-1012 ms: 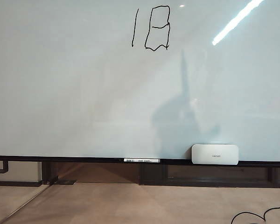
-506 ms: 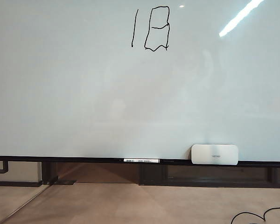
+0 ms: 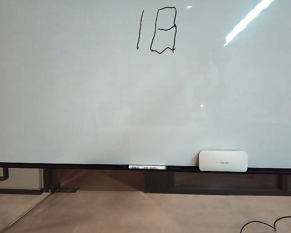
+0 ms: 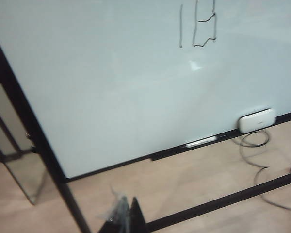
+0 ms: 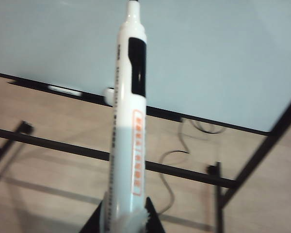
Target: Reach to the right to find the marker pen, pick it up, and write the number 18 on the whiteboard.
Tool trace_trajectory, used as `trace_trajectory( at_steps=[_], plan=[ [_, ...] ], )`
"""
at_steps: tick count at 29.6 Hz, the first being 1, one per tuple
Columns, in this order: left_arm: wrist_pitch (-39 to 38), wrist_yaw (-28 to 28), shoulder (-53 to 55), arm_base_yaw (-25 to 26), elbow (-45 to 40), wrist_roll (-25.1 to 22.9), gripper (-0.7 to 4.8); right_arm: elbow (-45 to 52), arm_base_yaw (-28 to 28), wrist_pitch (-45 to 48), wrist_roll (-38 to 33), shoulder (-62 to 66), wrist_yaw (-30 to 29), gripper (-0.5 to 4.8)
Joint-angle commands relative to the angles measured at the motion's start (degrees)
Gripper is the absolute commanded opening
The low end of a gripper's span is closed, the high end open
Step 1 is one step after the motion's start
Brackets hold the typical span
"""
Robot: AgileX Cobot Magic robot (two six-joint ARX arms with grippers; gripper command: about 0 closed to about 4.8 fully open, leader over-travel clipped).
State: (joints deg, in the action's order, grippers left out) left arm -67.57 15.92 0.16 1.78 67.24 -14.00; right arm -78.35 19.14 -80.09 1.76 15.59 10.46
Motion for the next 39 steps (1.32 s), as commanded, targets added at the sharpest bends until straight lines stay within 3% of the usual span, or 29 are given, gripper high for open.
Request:
trace_trajectory(
  at_steps=[1, 3, 5, 11, 15, 24, 29, 36, 39],
  plan=[
    [0.9, 5.8, 0.1, 3.8, -0.3, 4.5, -0.05, -0.1, -6.9, 0.7, 1.9, -1.5, -10.8, -0.02],
    [1.7, 7.7, 0.1, 5.4, -1.2, 5.9, -0.05, 0.5, -11.4, 0.8, 4.0, -2.4, -15.3, -0.02],
    [2.4, 9.4, 0.1, 6.8, -2.7, 7.2, -0.05, 2.2, -13.1, 1.5, 1.8, -3.3, -19.2, -0.02],
    [7.8, 10.3, 0.1, 7.9, -8.9, 8.6, -0.05, 11.4, -13.4, 5.6, 0.9, -7.8, -19.0, -0.02],
    [15.6, 10.2, 0.1, 7.9, -14.0, 12.7, -0.05, 18.7, -13.4, 15.6, -1.5, -10.2, -18.6, -0.02],
    [33.8, 9.8, 0.0, 7.9, -30.2, 14.1, -0.05, 34.9, -13.3, 34.2, -2.7, -10.1, -22.9, -0.02],
    [43.7, 6.9, 0.0, 7.9, -37.7, 19.1, -0.05, 43.6, -13.3, 44.9, -5.4, -10.1, -23.5, -0.01],
    [48.6, 5.8, 0.1, 7.9, -46.3, 19.2, -0.05, 54.2, -13.2, 62.6, -7.4, -10.1, -23.6, -0.02],
    [51.0, 5.8, 0.0, 7.9, -48.4, 22.9, -0.05, 57.6, -13.1, 67.1, -8.1, -10.1, -23.4, -0.02]
  ],
)
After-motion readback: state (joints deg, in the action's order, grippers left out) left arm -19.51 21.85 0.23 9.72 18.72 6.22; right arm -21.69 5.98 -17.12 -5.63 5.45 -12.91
